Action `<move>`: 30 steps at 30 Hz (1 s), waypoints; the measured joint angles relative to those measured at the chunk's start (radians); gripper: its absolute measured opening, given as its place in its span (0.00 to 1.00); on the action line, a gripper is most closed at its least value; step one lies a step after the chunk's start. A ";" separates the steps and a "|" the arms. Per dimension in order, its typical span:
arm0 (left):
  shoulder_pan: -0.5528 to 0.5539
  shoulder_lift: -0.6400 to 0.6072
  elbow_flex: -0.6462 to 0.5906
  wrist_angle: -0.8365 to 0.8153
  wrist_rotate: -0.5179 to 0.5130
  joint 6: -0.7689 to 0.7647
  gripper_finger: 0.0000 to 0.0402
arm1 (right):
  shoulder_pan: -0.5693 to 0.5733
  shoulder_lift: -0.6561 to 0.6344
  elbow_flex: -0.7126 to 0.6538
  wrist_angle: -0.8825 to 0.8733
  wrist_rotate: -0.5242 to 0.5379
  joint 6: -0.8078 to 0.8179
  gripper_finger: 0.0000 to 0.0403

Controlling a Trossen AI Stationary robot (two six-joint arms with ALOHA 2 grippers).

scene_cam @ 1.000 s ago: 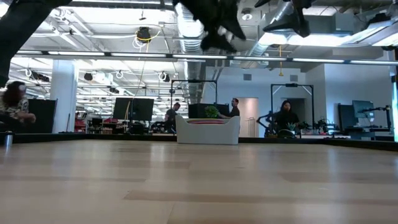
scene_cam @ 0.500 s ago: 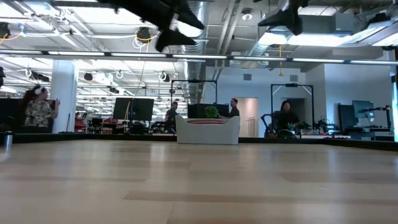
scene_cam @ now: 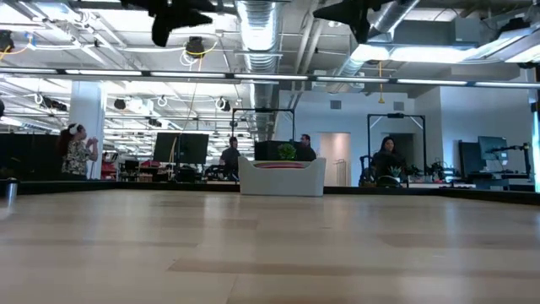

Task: Nest measuring cups in basket
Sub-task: Return to Home Position

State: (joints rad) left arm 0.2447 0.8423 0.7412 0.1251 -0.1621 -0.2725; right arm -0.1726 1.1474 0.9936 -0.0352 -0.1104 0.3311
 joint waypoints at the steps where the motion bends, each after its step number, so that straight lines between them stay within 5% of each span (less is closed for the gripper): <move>1: 0.000 -0.020 -0.006 -0.002 0.017 0.024 0.25 | 0.000 0.002 0.000 0.001 0.000 -0.013 0.47; 7: -0.001 -0.100 -0.007 -0.058 0.106 0.085 0.03 | -0.014 -0.018 0.000 0.005 0.002 -0.138 0.17; 11: -0.001 -0.134 -0.007 -0.142 0.104 0.100 0.01 | -0.028 -0.043 0.000 -0.028 0.004 -0.292 0.03; 16: -0.009 -0.145 -0.019 -0.215 0.102 0.105 0.00 | -0.032 -0.093 0.000 -0.045 0.003 -0.399 0.06; 22: -0.050 -0.183 -0.218 0.068 0.097 0.078 0.00 | -0.041 -0.163 -0.053 -0.077 -0.030 -0.470 0.02; 26: -0.056 -0.231 -0.360 0.197 0.086 0.004 0.00 | -0.044 -0.235 -0.203 0.091 -0.061 -0.414 0.03; 30: -0.056 -0.261 -0.422 0.108 0.106 0.024 0.00 | -0.047 -0.285 -0.330 0.224 -0.095 -0.339 0.01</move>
State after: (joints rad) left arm 0.1890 0.5815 0.3196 0.2331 -0.0560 -0.2487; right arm -0.2191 0.8622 0.6631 0.1889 -0.2058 -0.0076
